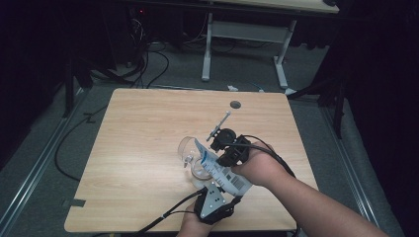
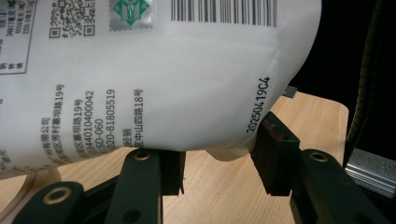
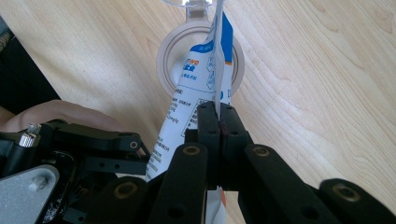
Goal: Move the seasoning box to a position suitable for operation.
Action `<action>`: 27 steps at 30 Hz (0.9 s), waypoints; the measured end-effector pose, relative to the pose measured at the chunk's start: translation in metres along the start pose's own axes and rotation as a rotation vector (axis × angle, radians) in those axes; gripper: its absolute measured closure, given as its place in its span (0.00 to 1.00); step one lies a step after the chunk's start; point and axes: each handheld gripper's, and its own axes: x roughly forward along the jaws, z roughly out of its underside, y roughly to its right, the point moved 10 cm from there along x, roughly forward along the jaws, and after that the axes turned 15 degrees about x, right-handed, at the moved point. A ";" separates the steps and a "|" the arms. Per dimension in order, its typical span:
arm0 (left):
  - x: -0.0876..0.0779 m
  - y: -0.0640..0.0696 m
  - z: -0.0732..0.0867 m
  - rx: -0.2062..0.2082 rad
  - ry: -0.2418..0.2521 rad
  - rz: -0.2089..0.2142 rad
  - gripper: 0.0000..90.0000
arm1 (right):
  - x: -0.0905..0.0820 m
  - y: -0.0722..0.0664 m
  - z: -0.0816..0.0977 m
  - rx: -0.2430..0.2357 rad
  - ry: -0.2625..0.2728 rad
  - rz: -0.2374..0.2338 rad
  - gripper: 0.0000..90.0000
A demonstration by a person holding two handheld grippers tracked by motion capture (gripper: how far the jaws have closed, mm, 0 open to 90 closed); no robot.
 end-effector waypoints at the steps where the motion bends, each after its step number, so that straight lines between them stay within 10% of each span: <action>1: 0.000 0.000 0.000 0.001 0.000 -0.001 0.65 | 0.000 0.000 0.000 -0.001 0.001 0.001 1.00; 27: -0.001 0.000 -0.002 0.003 0.005 -0.005 0.65 | 0.000 -0.001 -0.002 -0.004 0.004 0.002 1.00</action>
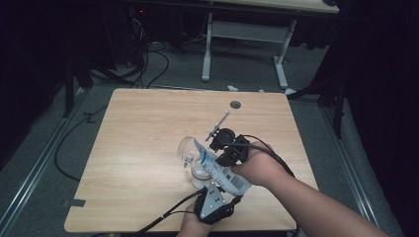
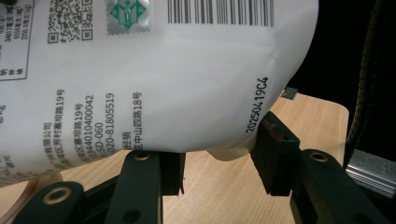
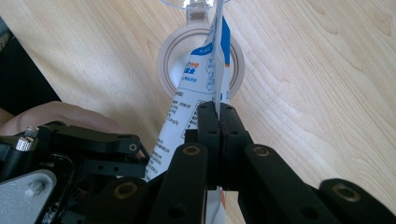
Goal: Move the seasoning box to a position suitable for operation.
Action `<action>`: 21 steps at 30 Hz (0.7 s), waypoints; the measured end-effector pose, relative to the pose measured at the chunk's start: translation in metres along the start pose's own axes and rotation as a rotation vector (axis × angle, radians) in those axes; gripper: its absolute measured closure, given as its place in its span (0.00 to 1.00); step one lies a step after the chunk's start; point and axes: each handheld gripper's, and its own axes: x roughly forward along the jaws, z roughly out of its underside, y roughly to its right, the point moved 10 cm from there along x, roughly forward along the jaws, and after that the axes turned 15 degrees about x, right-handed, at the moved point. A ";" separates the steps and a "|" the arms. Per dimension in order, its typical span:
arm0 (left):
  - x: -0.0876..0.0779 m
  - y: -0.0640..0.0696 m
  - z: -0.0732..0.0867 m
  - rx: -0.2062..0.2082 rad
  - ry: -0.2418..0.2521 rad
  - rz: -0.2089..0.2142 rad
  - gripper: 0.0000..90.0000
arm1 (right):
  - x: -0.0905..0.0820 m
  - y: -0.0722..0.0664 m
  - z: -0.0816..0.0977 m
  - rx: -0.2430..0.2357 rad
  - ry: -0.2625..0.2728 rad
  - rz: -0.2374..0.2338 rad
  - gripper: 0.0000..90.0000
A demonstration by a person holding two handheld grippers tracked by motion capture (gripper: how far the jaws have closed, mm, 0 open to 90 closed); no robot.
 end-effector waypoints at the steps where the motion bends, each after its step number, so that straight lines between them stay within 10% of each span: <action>1: 0.000 0.000 0.000 0.000 0.000 0.000 0.65 | 0.000 0.000 0.000 0.000 0.000 0.000 1.00; 21: -0.001 -0.001 -0.002 -0.003 0.006 0.001 0.64 | 0.000 0.000 -0.002 -0.004 0.005 0.006 1.00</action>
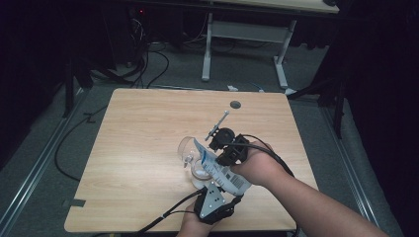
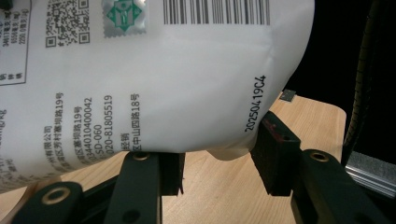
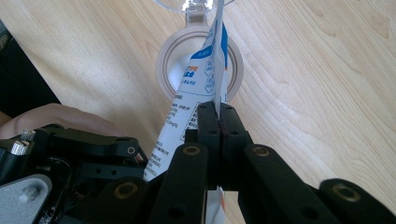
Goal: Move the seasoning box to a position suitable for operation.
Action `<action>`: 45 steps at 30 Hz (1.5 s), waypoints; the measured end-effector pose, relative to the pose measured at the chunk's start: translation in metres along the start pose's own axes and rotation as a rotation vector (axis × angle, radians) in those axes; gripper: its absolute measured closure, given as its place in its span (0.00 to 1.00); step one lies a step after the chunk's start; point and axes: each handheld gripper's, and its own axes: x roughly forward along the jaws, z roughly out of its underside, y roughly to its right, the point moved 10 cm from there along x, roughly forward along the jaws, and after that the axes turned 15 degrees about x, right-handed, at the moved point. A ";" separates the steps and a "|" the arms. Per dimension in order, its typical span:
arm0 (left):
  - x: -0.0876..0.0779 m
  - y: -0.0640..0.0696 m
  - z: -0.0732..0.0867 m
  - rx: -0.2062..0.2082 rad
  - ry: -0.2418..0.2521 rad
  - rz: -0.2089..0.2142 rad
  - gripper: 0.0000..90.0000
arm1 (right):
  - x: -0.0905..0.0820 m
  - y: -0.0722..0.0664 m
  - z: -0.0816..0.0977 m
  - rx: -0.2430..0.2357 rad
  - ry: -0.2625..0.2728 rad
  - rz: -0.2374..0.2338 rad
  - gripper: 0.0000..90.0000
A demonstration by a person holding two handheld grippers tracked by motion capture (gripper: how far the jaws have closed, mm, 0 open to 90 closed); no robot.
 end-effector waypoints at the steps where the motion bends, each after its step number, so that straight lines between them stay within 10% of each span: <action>1: 0.000 0.000 0.000 0.000 0.001 0.000 0.64 | 0.000 0.000 0.000 0.000 0.001 -0.001 1.00; 45: 0.000 -0.001 -0.002 0.003 0.003 0.000 0.64 | -0.002 -0.002 -0.002 0.029 -0.012 -0.006 1.00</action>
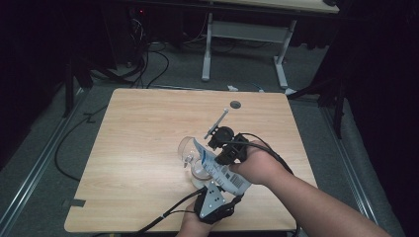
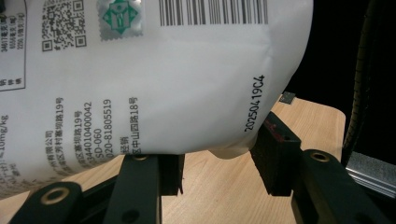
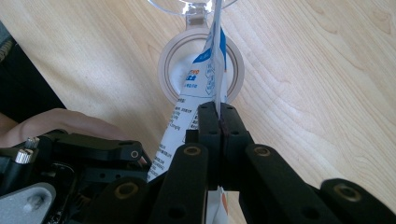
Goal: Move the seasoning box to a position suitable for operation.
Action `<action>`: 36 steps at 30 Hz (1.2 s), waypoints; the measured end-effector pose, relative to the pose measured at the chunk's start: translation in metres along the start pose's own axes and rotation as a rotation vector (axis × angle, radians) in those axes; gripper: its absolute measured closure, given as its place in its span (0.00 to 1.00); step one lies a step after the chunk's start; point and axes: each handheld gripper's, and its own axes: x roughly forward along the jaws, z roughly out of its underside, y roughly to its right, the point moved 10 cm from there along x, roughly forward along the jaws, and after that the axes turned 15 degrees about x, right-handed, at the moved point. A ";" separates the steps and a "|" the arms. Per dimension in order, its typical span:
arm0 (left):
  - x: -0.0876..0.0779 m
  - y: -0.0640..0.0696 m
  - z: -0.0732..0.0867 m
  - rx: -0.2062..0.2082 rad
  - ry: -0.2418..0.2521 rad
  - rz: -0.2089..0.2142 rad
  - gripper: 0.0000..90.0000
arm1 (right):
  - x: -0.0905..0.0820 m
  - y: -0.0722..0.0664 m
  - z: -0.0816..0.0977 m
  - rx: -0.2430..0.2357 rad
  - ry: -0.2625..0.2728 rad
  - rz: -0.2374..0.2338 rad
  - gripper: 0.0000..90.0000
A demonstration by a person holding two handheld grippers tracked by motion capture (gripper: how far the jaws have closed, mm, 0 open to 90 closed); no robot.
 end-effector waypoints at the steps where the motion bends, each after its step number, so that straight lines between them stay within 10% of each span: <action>1: 0.000 0.000 0.000 0.001 -0.001 -0.001 0.64 | 0.000 0.000 0.000 0.001 -0.003 0.000 1.00; 36: -0.001 -0.001 -0.002 -0.003 0.009 -0.005 0.64 | -0.002 -0.001 -0.002 -0.007 0.005 -0.012 1.00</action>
